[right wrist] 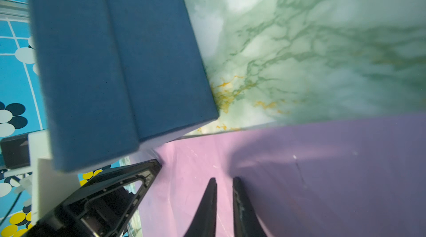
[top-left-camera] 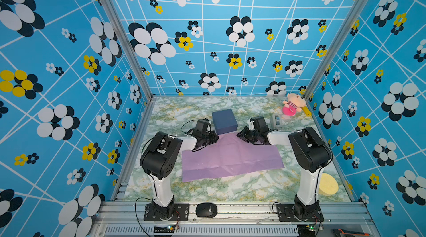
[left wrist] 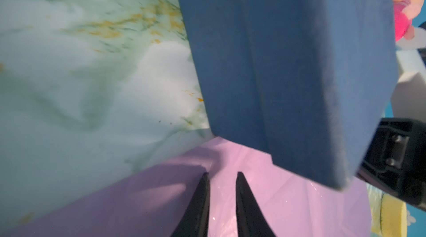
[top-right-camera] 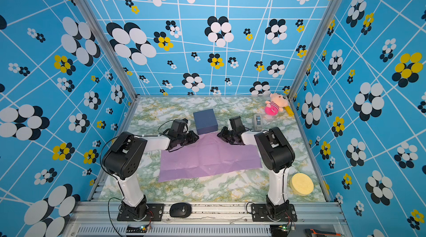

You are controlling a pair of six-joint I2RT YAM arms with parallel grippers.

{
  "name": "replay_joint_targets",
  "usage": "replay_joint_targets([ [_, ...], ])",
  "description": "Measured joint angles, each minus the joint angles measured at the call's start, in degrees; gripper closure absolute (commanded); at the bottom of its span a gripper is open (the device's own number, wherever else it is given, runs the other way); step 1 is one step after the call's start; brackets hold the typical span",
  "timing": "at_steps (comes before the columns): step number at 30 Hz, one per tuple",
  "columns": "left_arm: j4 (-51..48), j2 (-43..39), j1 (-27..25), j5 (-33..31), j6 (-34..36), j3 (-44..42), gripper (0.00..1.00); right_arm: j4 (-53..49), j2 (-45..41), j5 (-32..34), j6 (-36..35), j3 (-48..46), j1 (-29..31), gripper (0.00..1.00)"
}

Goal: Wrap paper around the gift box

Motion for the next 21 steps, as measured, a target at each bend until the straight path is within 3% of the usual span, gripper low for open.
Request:
replay_joint_targets([
  [4,-6.2,-3.5,0.6,-0.8,2.6,5.6,0.48,0.0,0.0,0.0,0.0,0.0,0.0,0.83],
  [10,-10.0,-2.5,3.7,-0.5,8.6,22.9,0.41,0.0,0.0,0.1,0.0,0.0,0.0,0.83],
  [13,-11.7,3.9,5.6,1.4,11.9,33.4,0.39,0.0,-0.1,0.2,0.0,-0.1,0.0,0.83],
  [21,-22.6,31.2,6.9,10.4,17.2,65.1,0.38,0.1,-0.1,0.6,0.0,-0.1,0.0,0.83],
])
